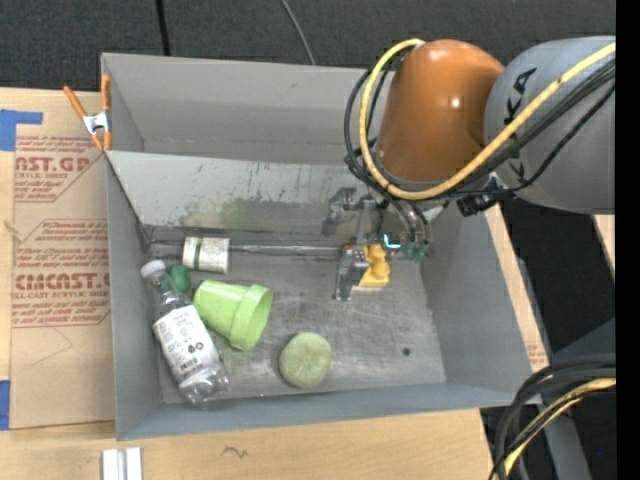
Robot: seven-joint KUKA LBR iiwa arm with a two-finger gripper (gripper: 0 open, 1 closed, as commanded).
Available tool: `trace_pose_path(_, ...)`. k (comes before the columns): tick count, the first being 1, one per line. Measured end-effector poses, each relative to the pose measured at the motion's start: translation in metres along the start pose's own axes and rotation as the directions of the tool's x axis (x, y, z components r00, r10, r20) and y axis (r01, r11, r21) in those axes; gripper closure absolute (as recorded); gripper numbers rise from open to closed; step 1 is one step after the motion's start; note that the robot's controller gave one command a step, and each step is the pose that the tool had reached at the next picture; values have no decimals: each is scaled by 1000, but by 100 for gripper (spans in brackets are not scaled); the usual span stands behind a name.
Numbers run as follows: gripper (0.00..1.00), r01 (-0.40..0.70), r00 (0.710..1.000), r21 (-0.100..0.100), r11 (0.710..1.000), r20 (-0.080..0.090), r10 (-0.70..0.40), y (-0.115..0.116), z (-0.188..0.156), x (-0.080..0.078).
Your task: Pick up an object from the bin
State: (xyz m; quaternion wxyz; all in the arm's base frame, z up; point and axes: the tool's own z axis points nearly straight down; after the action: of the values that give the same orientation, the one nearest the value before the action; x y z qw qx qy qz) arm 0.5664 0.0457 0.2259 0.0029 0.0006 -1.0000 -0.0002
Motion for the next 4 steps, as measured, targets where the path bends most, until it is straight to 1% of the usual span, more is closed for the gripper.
trace_pose_path(1,0,-1,1000,-1,1000,8,1,0,-4,-2)
trace_pose_path(2,0,-22,1000,-2,1000,11,22,43,66,14)
trace_pose_path(3,0,130,992,1,992,5,-130,100,70,32)
trace_pose_path(4,0,37,999,-4,999,13,-37,140,95,36)
